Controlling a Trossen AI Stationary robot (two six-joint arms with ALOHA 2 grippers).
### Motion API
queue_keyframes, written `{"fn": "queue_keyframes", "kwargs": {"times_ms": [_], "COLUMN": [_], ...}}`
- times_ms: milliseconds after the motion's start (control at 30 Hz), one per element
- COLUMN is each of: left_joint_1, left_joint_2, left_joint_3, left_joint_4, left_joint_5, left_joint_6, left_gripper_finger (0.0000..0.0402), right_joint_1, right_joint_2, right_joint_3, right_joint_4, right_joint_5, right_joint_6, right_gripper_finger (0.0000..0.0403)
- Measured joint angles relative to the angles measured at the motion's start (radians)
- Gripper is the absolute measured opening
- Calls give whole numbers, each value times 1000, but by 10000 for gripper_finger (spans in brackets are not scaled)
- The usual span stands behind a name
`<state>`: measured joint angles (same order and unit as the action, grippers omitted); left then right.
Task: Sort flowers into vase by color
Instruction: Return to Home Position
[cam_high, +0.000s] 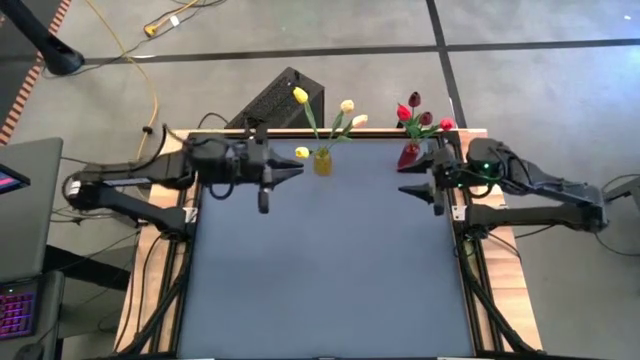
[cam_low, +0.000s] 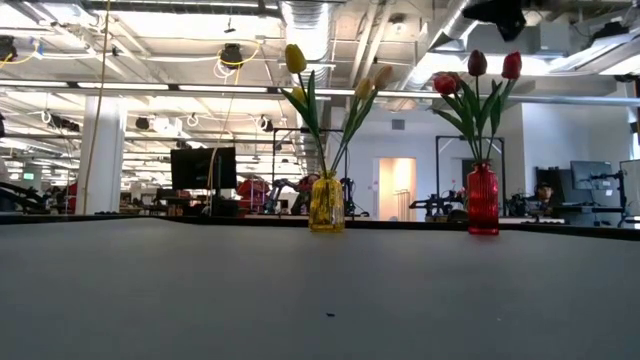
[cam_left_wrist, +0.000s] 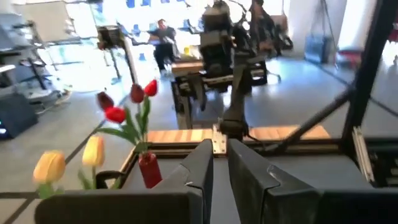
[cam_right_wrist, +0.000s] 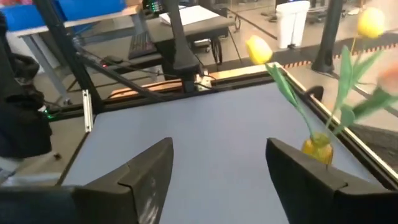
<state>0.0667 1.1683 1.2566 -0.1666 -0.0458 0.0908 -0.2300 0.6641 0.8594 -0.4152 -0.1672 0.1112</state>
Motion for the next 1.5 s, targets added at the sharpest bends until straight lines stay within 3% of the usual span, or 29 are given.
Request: {"fn": "queue_keyframes", "kwargs": {"times_ms": [167, 500, 633, 767, 933, 1233, 1500], "left_joint_1": [1, 1, 3, 2, 2, 1, 1], "left_joint_2": [-166, -380, -421, -448, -473, -651, -655], "left_joint_3": [-290, -838, -965, -1017, -1038, -1042, -1044], "left_joint_4": [216, 850, 995, 1013, 999, 701, 676], "left_joint_5": [-56, -113, -154, -172, -172, -221, -310], "left_joint_6": [-77, -232, -316, -365, -376, -388, -316], "left_gripper_finger": [31, 27, 27, 27, 27, 27, 27], "right_joint_1": [-64, -214, -263, -306, -374, -471, -515], "right_joint_2": [-57, -189, -223, -263, -322, -455, -514], "right_joint_3": [-80, -286, -336, -386, -418, -422, -605], "right_joint_4": [10, 110, 105, 104, 69, 44, 405], "right_joint_5": [-76, -275, -307, -333, -383, -394, -394], "right_joint_6": [19, 37, 44, 50, 49, 39, 187], "right_gripper_finger": [228, 27, 22, 34, 16, 30, 21]}}
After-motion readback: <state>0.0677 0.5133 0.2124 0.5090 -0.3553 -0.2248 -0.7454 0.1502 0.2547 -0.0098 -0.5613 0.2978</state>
